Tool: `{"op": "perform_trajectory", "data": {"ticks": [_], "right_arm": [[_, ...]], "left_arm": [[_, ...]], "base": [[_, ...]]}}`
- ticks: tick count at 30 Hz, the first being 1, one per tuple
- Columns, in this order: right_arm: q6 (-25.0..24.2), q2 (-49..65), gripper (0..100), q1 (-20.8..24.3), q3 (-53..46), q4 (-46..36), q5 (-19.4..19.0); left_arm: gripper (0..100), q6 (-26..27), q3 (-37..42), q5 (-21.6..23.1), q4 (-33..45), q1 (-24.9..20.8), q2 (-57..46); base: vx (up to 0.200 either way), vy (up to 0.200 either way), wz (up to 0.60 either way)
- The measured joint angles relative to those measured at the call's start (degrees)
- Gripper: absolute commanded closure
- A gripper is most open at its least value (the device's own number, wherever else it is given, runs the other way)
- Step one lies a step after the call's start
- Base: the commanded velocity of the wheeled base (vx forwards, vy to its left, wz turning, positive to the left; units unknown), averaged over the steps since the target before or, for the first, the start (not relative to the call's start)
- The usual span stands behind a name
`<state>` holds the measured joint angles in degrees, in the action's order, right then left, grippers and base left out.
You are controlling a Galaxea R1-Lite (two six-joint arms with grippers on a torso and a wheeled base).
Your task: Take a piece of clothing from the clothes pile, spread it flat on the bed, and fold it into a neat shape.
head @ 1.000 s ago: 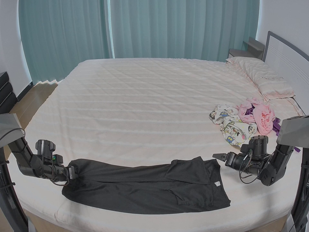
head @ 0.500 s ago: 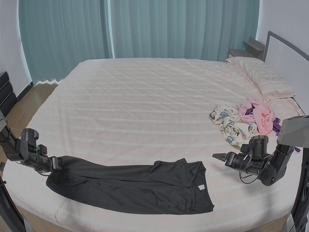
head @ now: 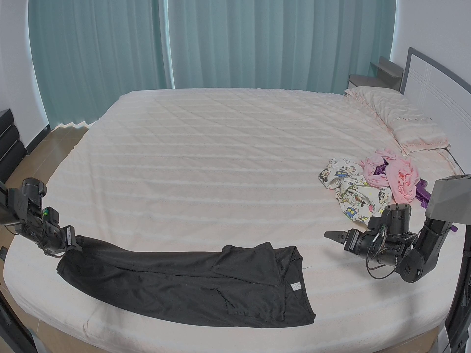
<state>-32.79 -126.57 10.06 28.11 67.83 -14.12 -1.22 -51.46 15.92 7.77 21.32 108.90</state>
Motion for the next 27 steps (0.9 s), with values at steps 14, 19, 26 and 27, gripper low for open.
{"op": "perform_trajectory", "data": {"ticks": [14,19,26,27], "right_arm": [[0.0,2.3,0,0.4,-0.8,0.0,-0.1],[0.0,2.9,0,0.5,-1.0,0.0,-0.1],[0.0,3.4,0,0.6,-1.2,0.0,-0.1],[0.0,3.4,0,0.7,-1.2,0.0,-0.1]], "left_arm": [[100,-23.8,-0.8,-11.7,3.0,-31.1,-4.5],[100,-31.2,-3.9,-16.5,3.3,-41.9,-3.7],[100,-37.7,-11.7,-21.1,4.3,-51.5,1.5],[100,-39.4,-12.8,-21.2,4.4,-52.4,2.4]], "base": [[0.0,0.0,0.0],[0.0,0.0,0.0],[0.0,0.0,0.0],[0.0,0.0,0.0]]}}
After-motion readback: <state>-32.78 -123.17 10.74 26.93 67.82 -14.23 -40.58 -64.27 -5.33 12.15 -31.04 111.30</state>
